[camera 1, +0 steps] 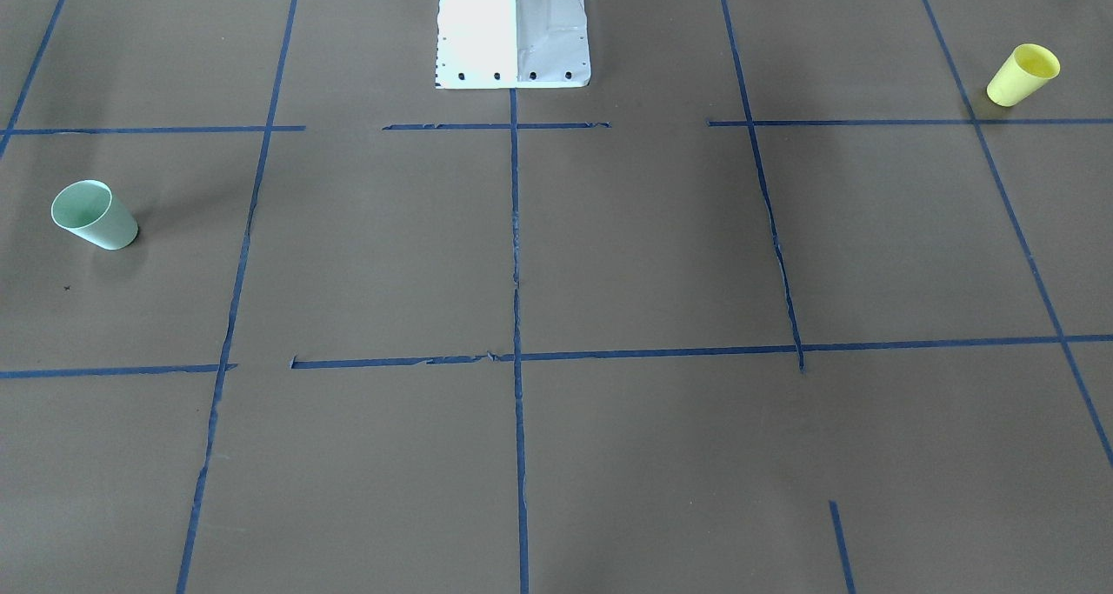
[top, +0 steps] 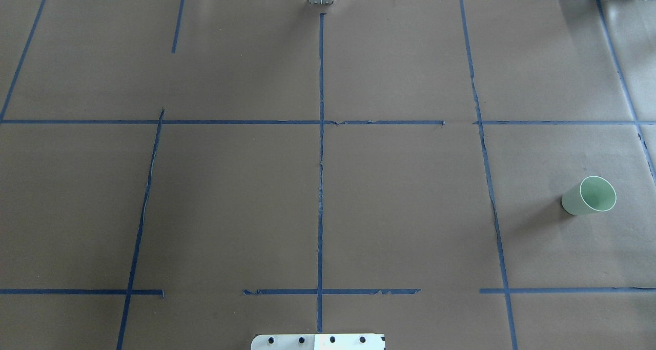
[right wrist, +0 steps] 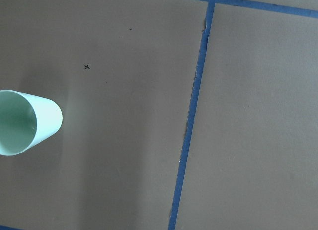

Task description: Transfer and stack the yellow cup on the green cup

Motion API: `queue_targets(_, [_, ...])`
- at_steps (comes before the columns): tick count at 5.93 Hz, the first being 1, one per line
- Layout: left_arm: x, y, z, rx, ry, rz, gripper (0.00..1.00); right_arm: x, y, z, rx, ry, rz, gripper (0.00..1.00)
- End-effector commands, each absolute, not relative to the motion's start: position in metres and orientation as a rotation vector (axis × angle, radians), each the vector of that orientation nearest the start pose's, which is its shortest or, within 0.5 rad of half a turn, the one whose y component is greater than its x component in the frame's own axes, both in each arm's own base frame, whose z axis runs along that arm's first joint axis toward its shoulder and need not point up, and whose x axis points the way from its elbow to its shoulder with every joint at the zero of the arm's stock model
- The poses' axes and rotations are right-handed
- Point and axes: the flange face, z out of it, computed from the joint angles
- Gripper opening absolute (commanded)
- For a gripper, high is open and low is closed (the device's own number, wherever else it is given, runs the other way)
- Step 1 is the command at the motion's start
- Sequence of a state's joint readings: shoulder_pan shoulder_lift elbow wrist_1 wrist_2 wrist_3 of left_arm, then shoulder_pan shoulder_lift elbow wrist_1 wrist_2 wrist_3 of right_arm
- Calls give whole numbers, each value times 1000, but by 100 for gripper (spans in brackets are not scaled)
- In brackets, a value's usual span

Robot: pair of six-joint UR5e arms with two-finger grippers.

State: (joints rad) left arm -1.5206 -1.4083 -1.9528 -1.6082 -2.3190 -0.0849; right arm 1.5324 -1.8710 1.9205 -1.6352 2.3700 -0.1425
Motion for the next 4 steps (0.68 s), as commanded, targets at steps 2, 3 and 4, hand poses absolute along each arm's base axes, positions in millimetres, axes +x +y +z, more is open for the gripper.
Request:
queue_targets(2, [47,-409,544,241,734,-211,100,48,-366,622,21,-800,-163,100])
queue_targets(3, [67,-387,561,259,694,-271,100,48,-366,622,21,-800,-163,100])
queue_targets(4, [89,-372,574,284,628,-347,100,48,-366,622,21,-800,-163,100])
